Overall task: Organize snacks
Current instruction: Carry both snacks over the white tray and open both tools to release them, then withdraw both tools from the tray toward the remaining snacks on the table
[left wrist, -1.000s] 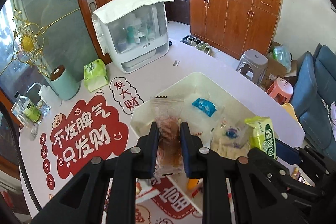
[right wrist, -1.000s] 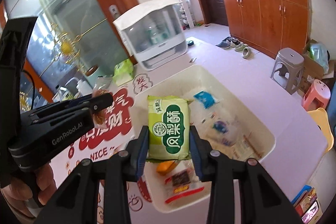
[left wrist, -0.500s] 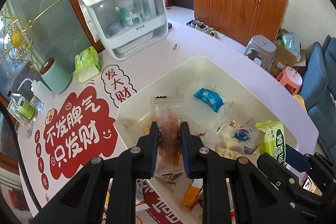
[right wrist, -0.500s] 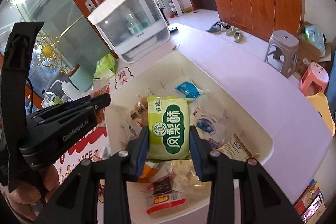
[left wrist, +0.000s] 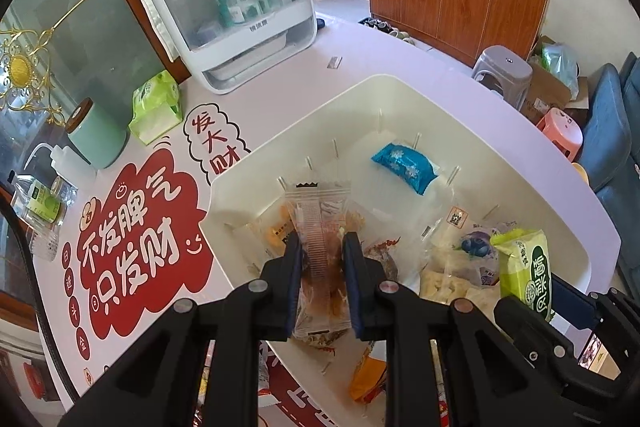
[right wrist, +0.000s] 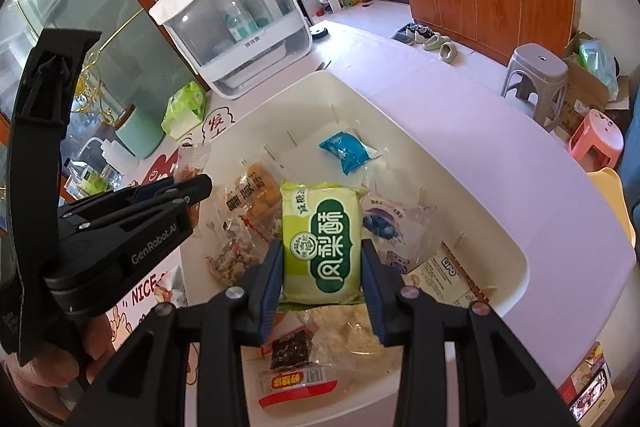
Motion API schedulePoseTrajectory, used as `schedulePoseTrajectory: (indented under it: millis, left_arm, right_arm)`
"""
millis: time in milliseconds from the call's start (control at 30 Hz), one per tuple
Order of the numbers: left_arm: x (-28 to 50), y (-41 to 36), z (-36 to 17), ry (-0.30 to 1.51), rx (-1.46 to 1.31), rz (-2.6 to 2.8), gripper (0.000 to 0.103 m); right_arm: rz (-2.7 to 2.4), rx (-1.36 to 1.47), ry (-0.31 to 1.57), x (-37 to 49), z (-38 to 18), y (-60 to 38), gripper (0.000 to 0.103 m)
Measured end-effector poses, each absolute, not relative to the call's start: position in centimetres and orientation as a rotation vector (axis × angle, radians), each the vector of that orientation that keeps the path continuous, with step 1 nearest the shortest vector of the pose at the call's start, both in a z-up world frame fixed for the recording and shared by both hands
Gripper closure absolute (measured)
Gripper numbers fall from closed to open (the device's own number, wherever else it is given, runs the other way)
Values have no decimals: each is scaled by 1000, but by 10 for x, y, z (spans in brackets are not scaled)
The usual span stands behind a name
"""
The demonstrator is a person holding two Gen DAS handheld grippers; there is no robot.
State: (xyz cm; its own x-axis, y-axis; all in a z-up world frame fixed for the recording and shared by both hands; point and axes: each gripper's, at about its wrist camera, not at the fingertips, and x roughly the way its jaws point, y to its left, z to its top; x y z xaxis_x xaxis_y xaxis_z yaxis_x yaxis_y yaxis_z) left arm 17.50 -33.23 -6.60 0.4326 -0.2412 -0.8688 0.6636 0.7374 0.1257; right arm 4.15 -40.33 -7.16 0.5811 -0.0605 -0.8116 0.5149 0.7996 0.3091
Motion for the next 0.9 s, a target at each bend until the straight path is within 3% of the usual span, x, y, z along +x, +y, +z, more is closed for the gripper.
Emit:
schedulePoseTrajectory:
  millis: [133,167,233,267,300,467,900]
  left_arm:
    - [176,-331,-73,986,513,-573,83]
    - [176,-331,-75,988,515,-563,79]
    - [177,-327,-77,991,516,-542,59]
    - [177,-325,-77,988,516,-532,41]
    - [176,-323,-77,979,514,-519,30]
    - [173,-313,-77,959,533,-492,27]
    - [167,-276,-70,970,496,-455,27]
  right_arm:
    - [-359,553,918,44,-76,-401,65]
    - [-358,553,925,45,-78,-401,64]
    - [-363,547,934,46,-80,-400,64]
    - [-362,542,940,46,-80,-398,64]
    - [-359,539,946,46,-81,-397,64]
    - [-361,518,965,45,-83,-392,58]
    - [-356,517,965,36,-80,-383,58]
